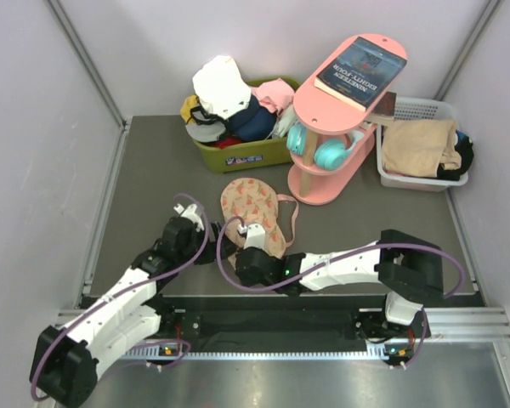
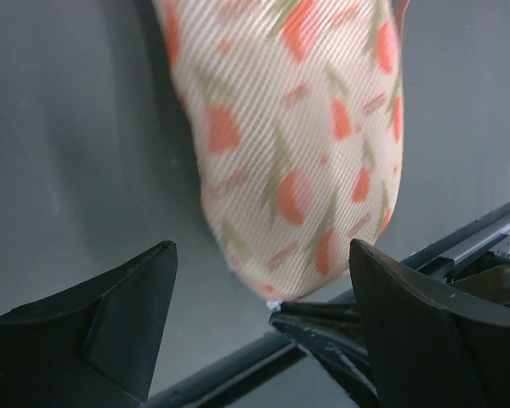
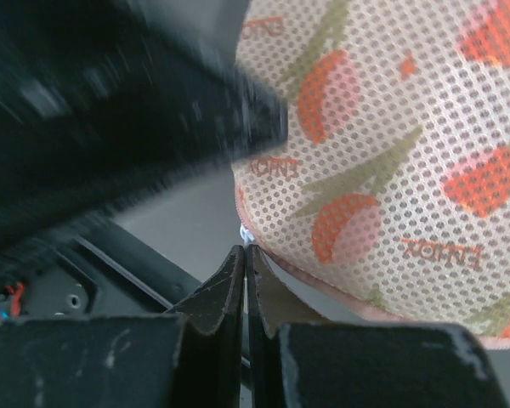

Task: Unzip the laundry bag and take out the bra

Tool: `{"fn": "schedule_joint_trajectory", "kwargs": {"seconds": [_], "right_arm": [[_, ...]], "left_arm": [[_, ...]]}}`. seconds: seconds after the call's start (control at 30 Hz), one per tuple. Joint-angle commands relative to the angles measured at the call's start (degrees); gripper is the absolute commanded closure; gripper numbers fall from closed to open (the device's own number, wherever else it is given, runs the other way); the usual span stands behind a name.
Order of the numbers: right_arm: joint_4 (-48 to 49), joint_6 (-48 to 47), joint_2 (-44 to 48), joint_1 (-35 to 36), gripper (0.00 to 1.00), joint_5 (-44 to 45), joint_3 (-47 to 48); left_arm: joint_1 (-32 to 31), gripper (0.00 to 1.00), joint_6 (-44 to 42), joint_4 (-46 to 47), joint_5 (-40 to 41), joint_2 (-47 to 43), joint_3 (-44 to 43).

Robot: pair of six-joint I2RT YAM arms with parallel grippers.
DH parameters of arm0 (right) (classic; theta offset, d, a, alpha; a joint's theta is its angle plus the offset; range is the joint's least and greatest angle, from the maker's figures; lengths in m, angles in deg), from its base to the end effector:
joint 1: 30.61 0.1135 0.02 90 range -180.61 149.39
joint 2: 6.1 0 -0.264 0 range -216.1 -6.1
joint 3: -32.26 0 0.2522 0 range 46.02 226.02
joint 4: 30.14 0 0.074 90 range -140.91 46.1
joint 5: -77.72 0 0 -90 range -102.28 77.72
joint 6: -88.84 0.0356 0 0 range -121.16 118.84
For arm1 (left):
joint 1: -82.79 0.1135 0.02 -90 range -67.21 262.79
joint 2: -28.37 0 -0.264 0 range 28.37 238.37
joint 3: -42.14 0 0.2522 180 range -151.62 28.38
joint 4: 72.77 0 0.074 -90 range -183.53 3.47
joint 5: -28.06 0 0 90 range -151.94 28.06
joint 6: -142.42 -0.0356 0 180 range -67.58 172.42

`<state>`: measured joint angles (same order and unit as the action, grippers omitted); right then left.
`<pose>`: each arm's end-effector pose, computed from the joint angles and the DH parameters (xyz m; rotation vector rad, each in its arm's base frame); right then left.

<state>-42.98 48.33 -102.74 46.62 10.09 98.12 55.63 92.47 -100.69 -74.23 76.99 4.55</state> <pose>0.0894 0.3331 0.1729 -0.3710 2.3347 0.6931 0.1546 -0.0878 0.1950 -0.1454 2.3763 -0.8416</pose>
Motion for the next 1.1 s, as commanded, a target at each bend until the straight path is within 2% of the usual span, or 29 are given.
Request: {"fn": "schedule_joint_trajectory", "kwargs": {"seconds": [0.0, 0.17, 0.3, 0.5, 0.53, 0.8, 0.93, 1.0, 1.07], "right_arm": [[4.2, -1.9, -0.7, 0.7, 1.0, -0.3, 4.2], [5.5, -2.6, -2.1, 0.7, 1.0, -1.7, 5.6], [5.9, -2.4, -2.1, 0.8, 1.0, -2.1, 5.1], [6.8, -1.9, -1.5, 0.7, 1.0, -2.3, 4.2], [6.9, -2.0, -1.4, 0.8, 1.0, -2.4, 4.2], [6.5, -1.7, -1.4, 0.7, 1.0, -2.5, 3.2], [7.0, -1.1, -1.7, 0.8, 1.0, -3.2, 2.7], [7.1, -0.8, -1.8, 0.6, 1.0, -3.5, 2.4], [6.6, -0.6, -1.6, 0.6, 1.0, -3.5, 2.0]], "left_arm": [[0.1, 0.15, 7.5, -1.9, 0.2, -6.7, 6.3], [0.1, 0.19, 13.8, 4.8, 0.7, -12.1, 11.1], [0.0, 0.27, 15.4, 8.3, 1.4, -11.5, 12.5], [0.1, 0.5, 15.7, 13.3, 2.8, -7.6, 12.8], [0.1, 0.57, 15.7, 13.7, 2.8, -6.4, 12.7], [0.0, 0.81, 13.0, 14.5, 5.4, -2.5, 8.8], [0.1, 0.87, 11.9, 14.3, 6.0, -1.0, 7.7], [0.1, 0.95, 11.6, 14.4, 6.1, -0.5, 7.1], [0.1, 0.99, 11.1, 14.4, 6.4, 0.0, 6.4]]}}
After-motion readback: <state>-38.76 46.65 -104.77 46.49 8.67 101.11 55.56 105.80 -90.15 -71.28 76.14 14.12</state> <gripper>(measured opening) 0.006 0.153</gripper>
